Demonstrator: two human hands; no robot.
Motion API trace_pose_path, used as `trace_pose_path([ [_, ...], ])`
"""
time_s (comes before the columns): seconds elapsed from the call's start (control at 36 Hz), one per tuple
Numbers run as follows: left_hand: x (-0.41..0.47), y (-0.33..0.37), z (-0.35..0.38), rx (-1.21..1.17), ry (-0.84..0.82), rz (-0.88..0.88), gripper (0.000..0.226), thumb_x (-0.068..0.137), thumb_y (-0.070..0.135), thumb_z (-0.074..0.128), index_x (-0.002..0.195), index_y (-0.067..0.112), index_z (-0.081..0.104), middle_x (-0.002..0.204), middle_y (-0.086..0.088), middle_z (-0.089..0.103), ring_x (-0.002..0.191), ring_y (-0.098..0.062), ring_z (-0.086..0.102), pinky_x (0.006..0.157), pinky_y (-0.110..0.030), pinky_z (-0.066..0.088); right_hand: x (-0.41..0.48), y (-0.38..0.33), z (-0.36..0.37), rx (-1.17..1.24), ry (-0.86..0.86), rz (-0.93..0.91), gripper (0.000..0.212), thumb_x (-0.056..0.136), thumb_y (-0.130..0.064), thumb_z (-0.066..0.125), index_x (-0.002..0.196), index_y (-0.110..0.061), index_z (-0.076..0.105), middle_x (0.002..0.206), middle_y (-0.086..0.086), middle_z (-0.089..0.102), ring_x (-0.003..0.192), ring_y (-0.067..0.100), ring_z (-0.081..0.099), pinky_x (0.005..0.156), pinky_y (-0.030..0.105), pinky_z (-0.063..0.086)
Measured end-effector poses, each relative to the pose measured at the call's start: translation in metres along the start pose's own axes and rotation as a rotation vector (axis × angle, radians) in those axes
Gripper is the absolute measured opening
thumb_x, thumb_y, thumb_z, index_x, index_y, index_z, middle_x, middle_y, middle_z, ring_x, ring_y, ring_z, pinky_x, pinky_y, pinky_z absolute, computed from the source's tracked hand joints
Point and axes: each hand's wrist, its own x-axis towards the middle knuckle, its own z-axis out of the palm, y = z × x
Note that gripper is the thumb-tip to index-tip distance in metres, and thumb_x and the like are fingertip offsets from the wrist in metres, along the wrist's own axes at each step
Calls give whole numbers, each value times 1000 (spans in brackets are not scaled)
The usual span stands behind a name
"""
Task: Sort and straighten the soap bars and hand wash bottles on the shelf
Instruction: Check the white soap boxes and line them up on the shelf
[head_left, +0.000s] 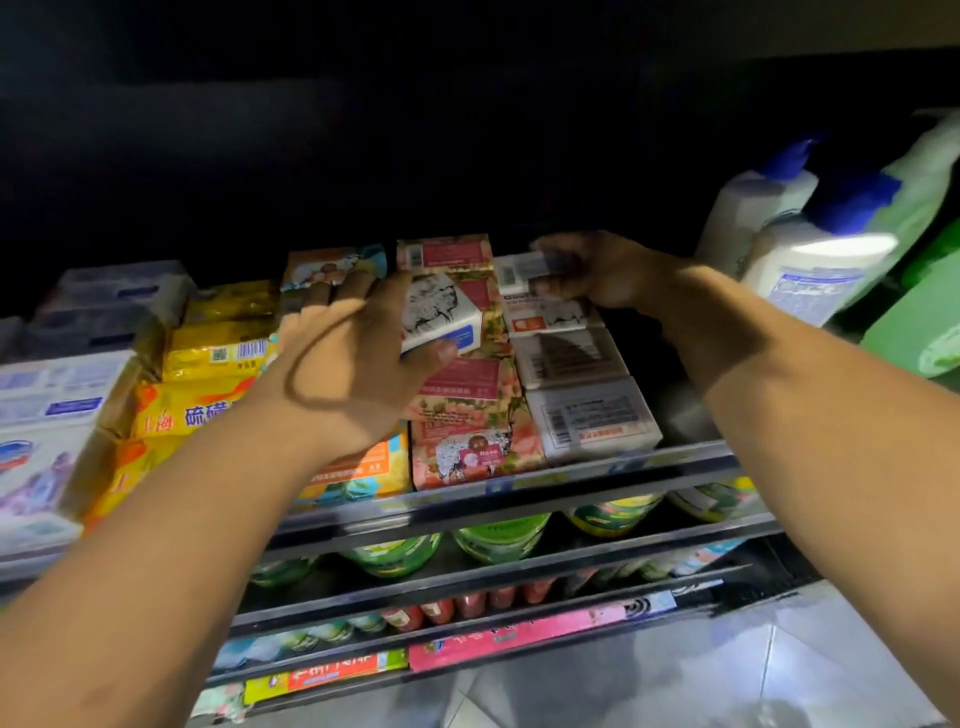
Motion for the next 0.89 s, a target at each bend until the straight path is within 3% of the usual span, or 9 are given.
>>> trace_pose_path([
  [0.14,1,1,-1,-90,13,21,74,93,62,46,156,27,25,154,-5,37,136,-32,40,106,-46,38,-5,3,5,9,-67,16,75,89,-37,73,153,-26,37,145,-8,47,129,10,45,99,15,38],
  [0.22,3,5,-3,-144,-20,32,74,96,56,48,157,23,22,149,-12,45,134,-33,44,103,-44,41,-14,0,7,-127,-67,-1,88,81,-56,72,156,-37,28,165,-9,17,153,18,13,120,31,17],
  [0.31,13,11,-4,-164,-48,49,74,97,52,51,157,22,20,145,-19,48,130,-35,48,96,-39,41,-32,-10,8,-289,-145,-31,97,68,-77,57,154,-49,20,167,-14,-3,153,16,-12,126,43,1],
  [0.42,42,21,-3,-257,-53,79,72,92,51,62,152,21,34,151,-5,43,137,-26,42,109,-36,37,-71,-17,2,-342,-182,-1,85,87,-62,60,156,-44,13,167,-9,-7,154,17,-9,125,36,3],
  [0.5,64,36,-4,-315,-93,109,65,89,45,70,143,23,43,133,2,57,122,-21,55,94,-29,43,-95,-16,1,-411,-230,45,80,92,-60,55,136,-53,-12,166,-3,-17,153,21,-14,122,29,1],
  [0.58,84,54,-4,-341,-115,124,66,89,43,71,145,26,40,124,4,57,107,-14,55,82,-24,39,-109,-14,11,-364,-184,192,110,85,-69,59,150,-34,-24,166,-5,-18,154,24,-7,121,31,5],
  [0.67,108,71,0,-326,-81,181,72,88,39,74,148,22,39,136,-1,52,117,-18,52,83,-21,34,-107,-2,23,-209,-82,298,135,69,-76,69,156,-25,-21,168,-2,-10,155,23,3,125,39,17],
  [0.81,155,87,15,-236,-105,149,74,85,43,75,147,21,40,144,-8,49,130,-31,47,102,-37,40,-109,14,33,-63,24,313,142,58,-80,75,160,-26,-8,168,2,9,153,22,17,122,37,24],
  [0.89,167,86,24,-159,-134,159,76,83,44,76,147,24,40,149,-9,44,136,-35,40,113,-53,31,-109,20,36,-21,63,287,145,51,-84,74,160,-29,-4,167,1,15,151,22,22,121,40,29],
])
